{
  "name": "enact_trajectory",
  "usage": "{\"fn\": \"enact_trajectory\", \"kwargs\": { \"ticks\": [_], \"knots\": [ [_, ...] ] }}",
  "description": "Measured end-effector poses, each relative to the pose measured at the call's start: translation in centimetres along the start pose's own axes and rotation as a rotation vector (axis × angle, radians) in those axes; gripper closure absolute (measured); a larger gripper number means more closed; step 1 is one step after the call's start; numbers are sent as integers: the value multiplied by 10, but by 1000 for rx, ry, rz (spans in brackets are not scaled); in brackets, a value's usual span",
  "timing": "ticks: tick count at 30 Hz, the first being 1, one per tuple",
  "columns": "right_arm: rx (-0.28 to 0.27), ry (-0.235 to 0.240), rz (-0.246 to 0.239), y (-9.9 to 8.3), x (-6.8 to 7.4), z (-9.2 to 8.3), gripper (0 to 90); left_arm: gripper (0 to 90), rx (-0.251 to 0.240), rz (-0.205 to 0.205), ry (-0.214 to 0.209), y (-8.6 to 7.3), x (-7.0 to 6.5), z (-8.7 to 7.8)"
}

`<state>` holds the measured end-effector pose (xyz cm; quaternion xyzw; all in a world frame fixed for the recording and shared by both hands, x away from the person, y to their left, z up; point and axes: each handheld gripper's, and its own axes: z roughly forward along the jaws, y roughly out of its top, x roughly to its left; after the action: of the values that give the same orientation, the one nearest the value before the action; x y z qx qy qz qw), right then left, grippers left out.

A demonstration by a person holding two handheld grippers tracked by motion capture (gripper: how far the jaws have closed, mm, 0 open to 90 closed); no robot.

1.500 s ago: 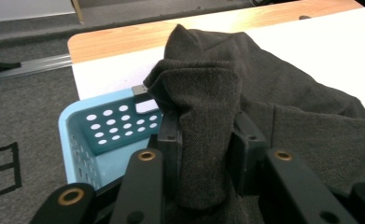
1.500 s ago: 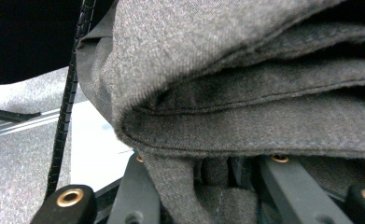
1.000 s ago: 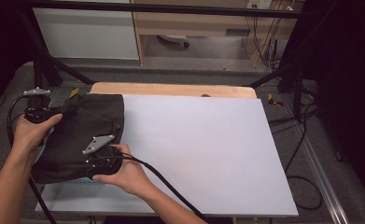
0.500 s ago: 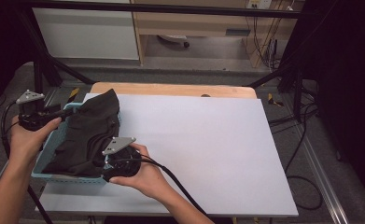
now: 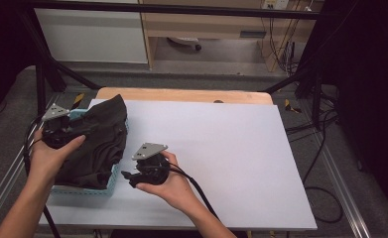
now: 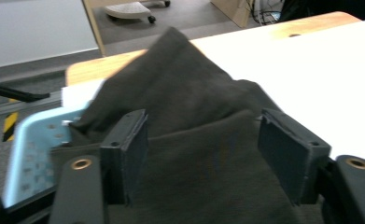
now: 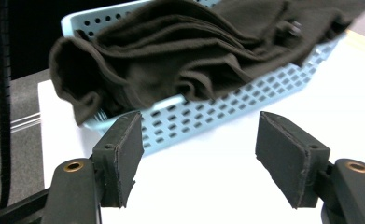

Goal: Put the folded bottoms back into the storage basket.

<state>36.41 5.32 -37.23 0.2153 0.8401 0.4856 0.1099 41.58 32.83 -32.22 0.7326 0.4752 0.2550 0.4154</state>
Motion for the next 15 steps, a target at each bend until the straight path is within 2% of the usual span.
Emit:
{"fn": "enact_trajectory", "kwargs": {
  "ticks": [5, 12, 15],
  "knots": [
    [8, -29, 11, -14, -9, -13, 319, 251, 31, 8, -25, 1, -20, 12],
    [-1, -71, 35, -33, -20, -37, 316, 209, 95, 24, -20, 1, -37, 34],
    [-1, -90, 46, -41, -26, -47, 317, 209, 115, 51, -14, 0, -44, 41]
  ]
}}
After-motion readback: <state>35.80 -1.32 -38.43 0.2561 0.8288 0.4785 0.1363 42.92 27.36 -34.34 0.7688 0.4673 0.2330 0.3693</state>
